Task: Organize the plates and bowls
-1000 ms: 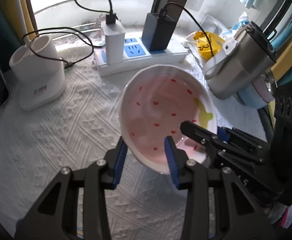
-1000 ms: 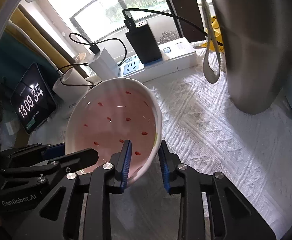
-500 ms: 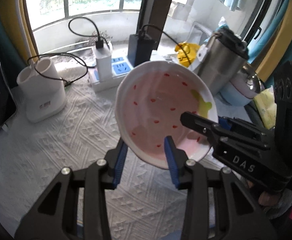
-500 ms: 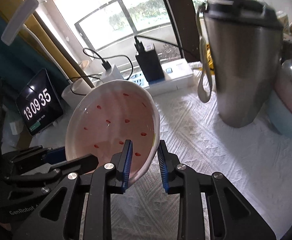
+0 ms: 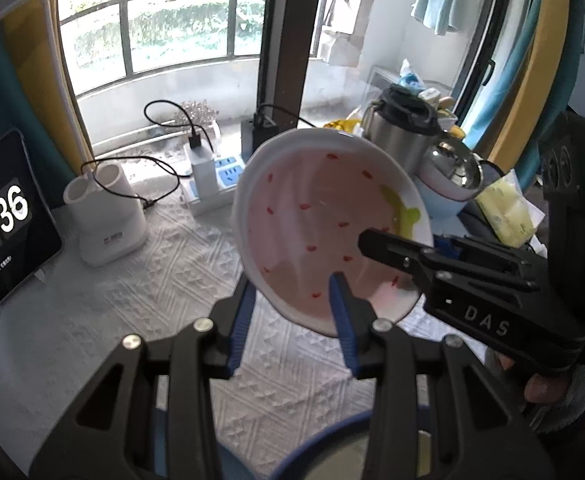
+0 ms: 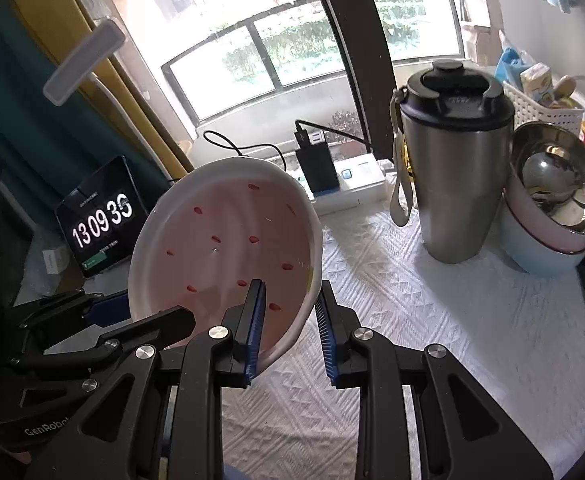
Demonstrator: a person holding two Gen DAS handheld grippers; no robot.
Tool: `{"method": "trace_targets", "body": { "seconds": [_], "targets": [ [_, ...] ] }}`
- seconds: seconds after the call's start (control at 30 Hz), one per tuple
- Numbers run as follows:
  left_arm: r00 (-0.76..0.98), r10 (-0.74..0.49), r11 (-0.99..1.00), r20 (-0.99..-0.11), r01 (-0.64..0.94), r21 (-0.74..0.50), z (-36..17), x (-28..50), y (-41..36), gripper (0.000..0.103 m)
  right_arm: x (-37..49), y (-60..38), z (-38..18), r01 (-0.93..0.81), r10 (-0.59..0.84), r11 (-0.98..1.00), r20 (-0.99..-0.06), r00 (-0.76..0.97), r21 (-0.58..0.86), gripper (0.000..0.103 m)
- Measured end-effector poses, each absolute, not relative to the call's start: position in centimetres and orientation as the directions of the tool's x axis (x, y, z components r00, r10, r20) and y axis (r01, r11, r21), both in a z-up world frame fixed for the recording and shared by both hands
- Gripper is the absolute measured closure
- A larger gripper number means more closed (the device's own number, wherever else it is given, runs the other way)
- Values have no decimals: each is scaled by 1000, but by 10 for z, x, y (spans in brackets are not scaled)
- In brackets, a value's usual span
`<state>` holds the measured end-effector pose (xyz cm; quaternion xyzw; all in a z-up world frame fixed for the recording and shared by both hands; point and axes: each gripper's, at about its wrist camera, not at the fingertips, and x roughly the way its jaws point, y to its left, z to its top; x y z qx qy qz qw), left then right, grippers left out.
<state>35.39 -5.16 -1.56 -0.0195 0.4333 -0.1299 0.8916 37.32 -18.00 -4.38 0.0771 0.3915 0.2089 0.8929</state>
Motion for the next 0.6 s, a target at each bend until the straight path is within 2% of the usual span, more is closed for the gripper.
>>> {"method": "trace_targets", "body": {
  "seconds": [0.6],
  "targets": [
    [618,-260,962,-742,229,-147,8,310,-48,64,334,-182,-23,-321,445,895,-647,619,309,76]
  ]
}}
